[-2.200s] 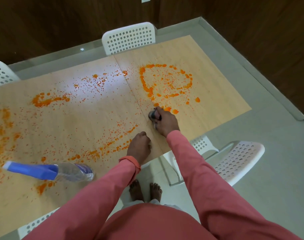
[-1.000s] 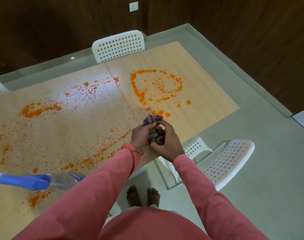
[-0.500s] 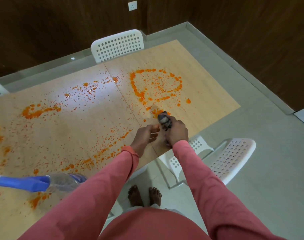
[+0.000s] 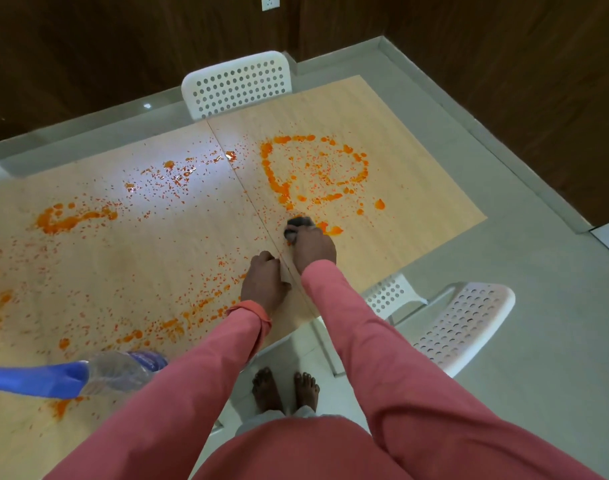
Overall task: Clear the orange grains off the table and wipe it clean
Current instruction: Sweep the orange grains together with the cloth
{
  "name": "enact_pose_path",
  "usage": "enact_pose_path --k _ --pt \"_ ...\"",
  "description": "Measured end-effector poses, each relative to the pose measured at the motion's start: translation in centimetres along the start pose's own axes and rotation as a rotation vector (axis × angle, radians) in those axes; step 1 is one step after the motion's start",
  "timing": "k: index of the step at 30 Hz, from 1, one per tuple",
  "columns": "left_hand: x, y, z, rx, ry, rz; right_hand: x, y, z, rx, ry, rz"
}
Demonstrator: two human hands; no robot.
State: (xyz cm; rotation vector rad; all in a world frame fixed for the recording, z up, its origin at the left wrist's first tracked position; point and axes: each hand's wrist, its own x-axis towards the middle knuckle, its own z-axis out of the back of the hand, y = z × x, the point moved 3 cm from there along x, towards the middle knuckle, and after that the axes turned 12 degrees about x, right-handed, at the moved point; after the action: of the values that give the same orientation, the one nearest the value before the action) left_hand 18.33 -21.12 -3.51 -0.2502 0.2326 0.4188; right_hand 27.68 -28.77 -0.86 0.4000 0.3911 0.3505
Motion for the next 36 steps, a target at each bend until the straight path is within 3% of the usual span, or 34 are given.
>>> enact_pose_path --k 4,7,9,12,17,20,24,26,29,33,36 --pt "0.1 -0.1 0.0 -0.004 0.011 -0.005 1.6 -2.8 3.9 0.150 -0.153 -0.121" --pt "0.2 -0.2 0.0 0.012 0.006 -0.005 1.8 -7.7 5.6 0.013 -0.260 -0.287" --pt "0.1 -0.2 0.0 0.015 -0.001 -0.002 1.2 -9.0 4.8 -0.125 -0.191 -0.345" --pt "-0.1 -0.3 -0.1 0.010 -0.010 -0.001 0.8 -6.0 2.3 -0.233 -0.072 -0.229" --pt "-0.1 -0.3 -0.2 0.031 -0.025 -0.017 2.0 0.3 0.8 0.176 0.082 -0.033" --pt "-0.2 -0.2 -0.2 0.024 -0.017 -0.028 1.9 -1.5 2.5 0.260 -0.034 -0.060" --pt "-0.1 -0.1 -0.2 0.006 0.002 -0.020 1.2 -8.7 5.1 0.011 -0.274 -0.318" --pt "0.0 -0.2 -0.2 0.014 0.007 -0.022 0.7 -10.1 4.5 -0.129 -0.212 -0.392" --pt "0.0 -0.3 -0.3 0.025 -0.001 -0.022 0.5 -6.1 2.1 -0.257 -0.107 -0.220" --pt "-0.1 -0.4 -0.2 0.017 0.003 -0.013 1.6 -0.7 1.1 0.105 -0.004 -0.089" --pt "0.1 -0.6 0.0 0.004 -0.023 -0.016 1.5 -2.4 2.9 0.372 -0.117 -0.120"
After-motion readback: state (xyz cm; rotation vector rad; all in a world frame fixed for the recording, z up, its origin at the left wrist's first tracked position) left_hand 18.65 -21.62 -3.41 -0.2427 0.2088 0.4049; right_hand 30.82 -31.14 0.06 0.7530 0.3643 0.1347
